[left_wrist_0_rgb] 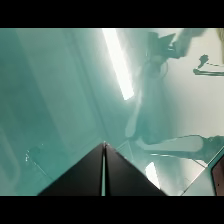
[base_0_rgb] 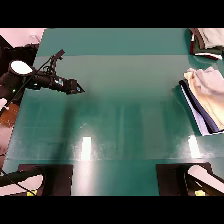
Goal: Fold the shirts.
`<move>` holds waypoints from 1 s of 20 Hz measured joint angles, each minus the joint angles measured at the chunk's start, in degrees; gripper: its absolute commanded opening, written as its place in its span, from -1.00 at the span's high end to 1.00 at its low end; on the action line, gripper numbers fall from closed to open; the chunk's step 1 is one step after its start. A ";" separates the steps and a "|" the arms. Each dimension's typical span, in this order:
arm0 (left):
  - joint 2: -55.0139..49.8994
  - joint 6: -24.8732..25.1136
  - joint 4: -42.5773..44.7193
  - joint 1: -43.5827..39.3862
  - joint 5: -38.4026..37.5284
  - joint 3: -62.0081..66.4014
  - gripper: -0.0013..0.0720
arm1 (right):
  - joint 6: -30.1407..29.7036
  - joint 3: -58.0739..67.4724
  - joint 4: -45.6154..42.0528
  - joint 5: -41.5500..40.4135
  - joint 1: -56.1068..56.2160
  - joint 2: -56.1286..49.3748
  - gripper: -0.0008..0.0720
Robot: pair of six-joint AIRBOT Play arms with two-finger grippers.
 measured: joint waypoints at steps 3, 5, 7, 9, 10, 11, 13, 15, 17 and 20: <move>0.00 0.02 -0.09 0.00 -0.26 0.00 0.90 | 1.88 -6.86 -2.51 0.48 -3.63 3.78 -0.47; 0.00 0.04 -0.20 0.00 -0.28 0.00 0.90 | 2.47 -9.77 -2.93 0.44 -4.92 5.75 -0.47; 0.00 0.07 -0.20 0.00 -0.28 0.00 0.90 | 2.86 -12.02 -0.87 -0.26 -5.07 7.56 -0.42; 0.00 0.09 -0.24 0.00 -0.39 0.00 0.91 | 3.17 -13.79 3.32 -1.33 -3.04 9.22 -0.03; 0.00 0.09 -0.26 0.00 -0.55 0.00 0.91 | 3.21 -14.29 5.33 -1.84 -1.44 9.88 0.25; 0.00 0.09 -0.28 0.00 -0.74 0.00 0.91 | 3.23 -14.71 6.88 -2.29 0.74 10.49 0.55; 0.00 0.07 -0.37 0.00 -0.83 0.00 0.90 | 3.32 -15.19 8.96 -3.19 5.81 11.39 0.92; 0.00 0.07 -0.46 0.00 -0.81 0.00 0.91 | 3.34 -15.26 10.03 -4.13 11.28 11.85 0.92; 0.00 0.07 -0.48 0.00 -0.76 0.00 0.90 | 3.34 -15.34 10.64 -5.25 16.63 12.09 0.92; 0.00 0.07 -0.50 0.00 -0.66 0.00 0.90 | 3.34 -15.37 10.93 -7.04 23.30 12.22 0.92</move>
